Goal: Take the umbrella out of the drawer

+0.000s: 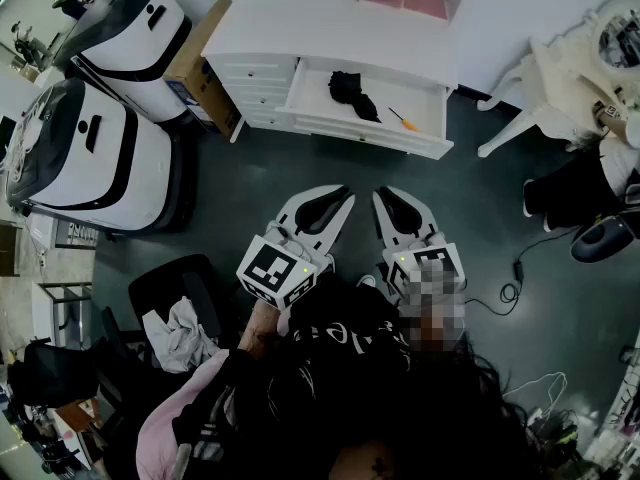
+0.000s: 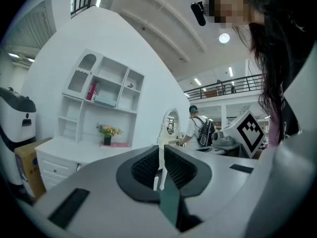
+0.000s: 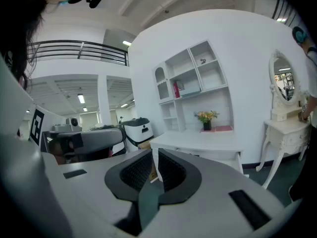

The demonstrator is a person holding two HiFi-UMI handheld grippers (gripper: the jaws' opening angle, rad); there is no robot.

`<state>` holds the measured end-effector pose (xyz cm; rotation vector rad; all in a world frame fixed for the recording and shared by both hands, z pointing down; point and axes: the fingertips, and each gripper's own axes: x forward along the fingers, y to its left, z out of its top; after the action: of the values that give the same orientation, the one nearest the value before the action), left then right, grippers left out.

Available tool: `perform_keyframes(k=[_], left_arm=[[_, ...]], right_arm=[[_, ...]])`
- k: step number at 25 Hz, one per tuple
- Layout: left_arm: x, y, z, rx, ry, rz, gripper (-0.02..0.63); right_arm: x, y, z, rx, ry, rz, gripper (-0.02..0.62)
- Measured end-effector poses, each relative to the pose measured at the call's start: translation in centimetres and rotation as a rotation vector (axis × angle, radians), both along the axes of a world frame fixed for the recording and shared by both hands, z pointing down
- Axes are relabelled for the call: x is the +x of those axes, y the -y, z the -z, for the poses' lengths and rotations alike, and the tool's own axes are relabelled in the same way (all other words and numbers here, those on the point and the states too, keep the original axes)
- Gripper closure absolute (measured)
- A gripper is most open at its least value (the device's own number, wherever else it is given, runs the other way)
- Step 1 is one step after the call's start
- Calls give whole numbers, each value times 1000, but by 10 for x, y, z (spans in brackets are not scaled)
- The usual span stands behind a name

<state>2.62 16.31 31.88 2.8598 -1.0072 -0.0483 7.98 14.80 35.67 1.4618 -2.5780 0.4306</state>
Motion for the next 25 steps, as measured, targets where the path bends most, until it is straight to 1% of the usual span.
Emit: perform_keyframes(k=[7, 11, 19, 25], left_arm=[[-16, 18, -6, -12, -2, -2, 565], [-25, 28, -6, -9, -5, -15, 565], [-51, 49, -10, 0, -10, -55, 565], [-68, 58, -23, -25, -23, -72, 565]], right_arm=[[-13, 16, -5, -10, 6, -9, 528], [-20, 27, -5, -13, 41, -34, 527], [-40, 48, -11, -25, 79, -100, 527], [-57, 53, -22, -52, 60, -104, 528]])
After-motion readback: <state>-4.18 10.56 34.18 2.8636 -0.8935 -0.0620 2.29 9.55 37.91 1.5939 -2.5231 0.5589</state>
